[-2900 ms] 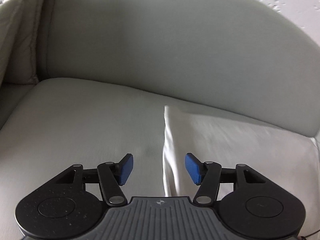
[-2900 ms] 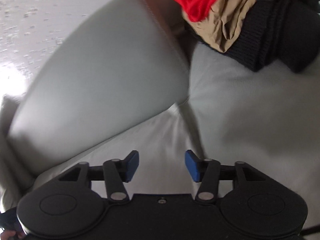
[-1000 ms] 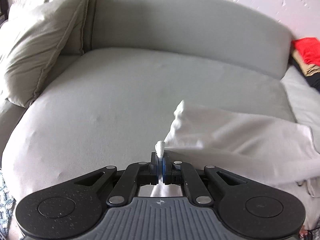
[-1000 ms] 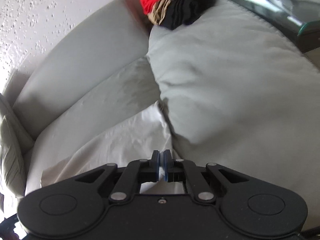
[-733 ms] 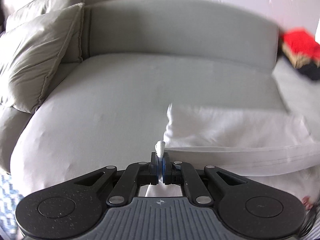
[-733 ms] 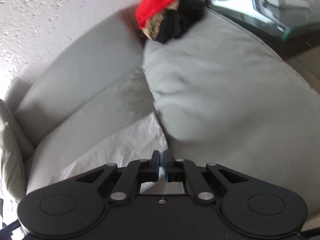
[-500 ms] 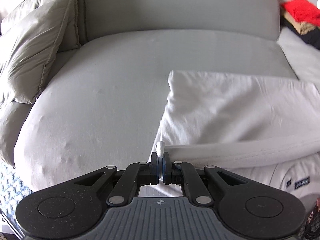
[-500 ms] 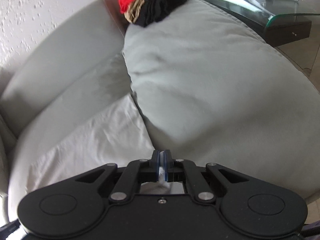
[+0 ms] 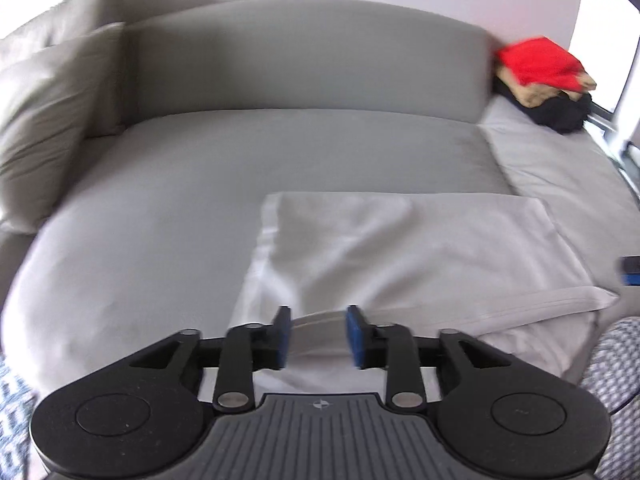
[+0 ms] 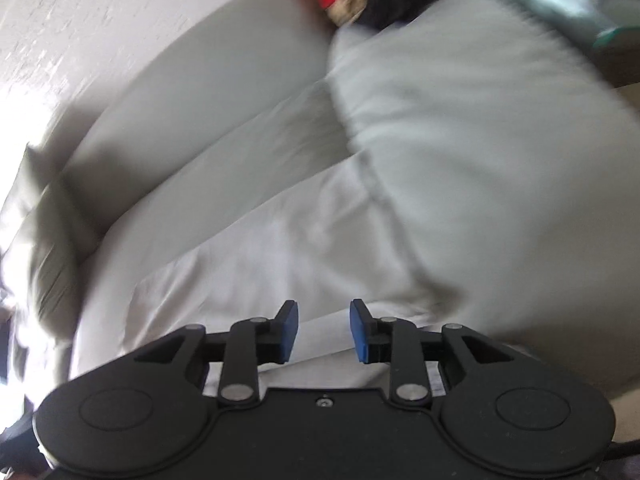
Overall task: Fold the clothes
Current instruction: 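Open both tools and lift them above the folded shirt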
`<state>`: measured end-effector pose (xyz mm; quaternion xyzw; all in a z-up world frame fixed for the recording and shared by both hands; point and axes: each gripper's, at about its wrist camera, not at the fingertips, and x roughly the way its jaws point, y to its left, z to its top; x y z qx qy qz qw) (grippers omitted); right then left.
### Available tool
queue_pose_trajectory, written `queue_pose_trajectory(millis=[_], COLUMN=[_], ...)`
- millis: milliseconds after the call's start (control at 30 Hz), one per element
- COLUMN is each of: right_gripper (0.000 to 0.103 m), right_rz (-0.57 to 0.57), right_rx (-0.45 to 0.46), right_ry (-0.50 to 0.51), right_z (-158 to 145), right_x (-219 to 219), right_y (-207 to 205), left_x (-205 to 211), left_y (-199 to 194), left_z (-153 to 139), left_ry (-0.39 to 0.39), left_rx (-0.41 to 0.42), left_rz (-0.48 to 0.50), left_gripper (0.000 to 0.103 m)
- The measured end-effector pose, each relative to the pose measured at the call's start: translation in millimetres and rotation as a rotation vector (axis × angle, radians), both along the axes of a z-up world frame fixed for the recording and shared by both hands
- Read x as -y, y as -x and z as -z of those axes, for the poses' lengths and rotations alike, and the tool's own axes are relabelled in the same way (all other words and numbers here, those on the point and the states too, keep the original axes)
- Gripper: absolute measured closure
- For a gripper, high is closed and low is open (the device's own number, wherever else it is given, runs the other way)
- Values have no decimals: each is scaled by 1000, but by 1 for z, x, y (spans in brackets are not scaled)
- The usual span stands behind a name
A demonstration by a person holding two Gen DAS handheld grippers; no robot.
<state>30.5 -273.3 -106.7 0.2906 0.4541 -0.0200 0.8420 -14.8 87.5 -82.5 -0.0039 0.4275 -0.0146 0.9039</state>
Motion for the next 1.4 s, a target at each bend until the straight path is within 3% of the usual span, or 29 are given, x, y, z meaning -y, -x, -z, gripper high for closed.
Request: queue_pose_trajectory(millis=[100, 267, 367, 500, 600, 733, 867, 933, 1100, 1200, 1300, 1400], right_gripper=[75, 75, 75, 75, 74, 67, 69, 77, 78, 78, 80, 76], right_rz=[-75, -71, -119, -299, -320, -233, -183, -195, -259, -312, -343, -353], right_rx=[-31, -152, -267, -345, -306, -179, -88, -68, 2, -35, -95, -132], right_ry=[12, 42, 14, -95, -86, -94, -94, -82, -1, 48, 59, 32], right_z=[10, 41, 64, 54, 38, 26, 28, 30, 38, 53, 55, 45], right_x=[-21, -29, -32, -44, -45, -38, -43, -54, -93, -110, -111, -102], right_y=[-34, -88, -84, -34, 0, 13, 4, -7, -28, -32, -18, -3], left_x=[33, 69, 77, 70, 52, 26, 20, 28, 70, 89, 79, 40], left_y=[-39, -88, -74, -10, 28, 37, 27, 18, -1, 2, 19, 28], left_z=[15, 53, 69, 50, 34, 23, 28, 33, 53, 68, 59, 44], left_ry=[-47, -80, -91, -45, 9, 26, 22, 47, 28, -35, -49, 4], left_rx=[-31, -114, -188, -252, -230, -124, -60, -36, -12, -67, -115, -91], left_rz=[82, 155, 223, 386, 400, 259, 143, 142, 220, 287, 322, 241], left_gripper=[69, 71, 85, 84, 73, 71, 73, 76, 80, 80, 77, 75])
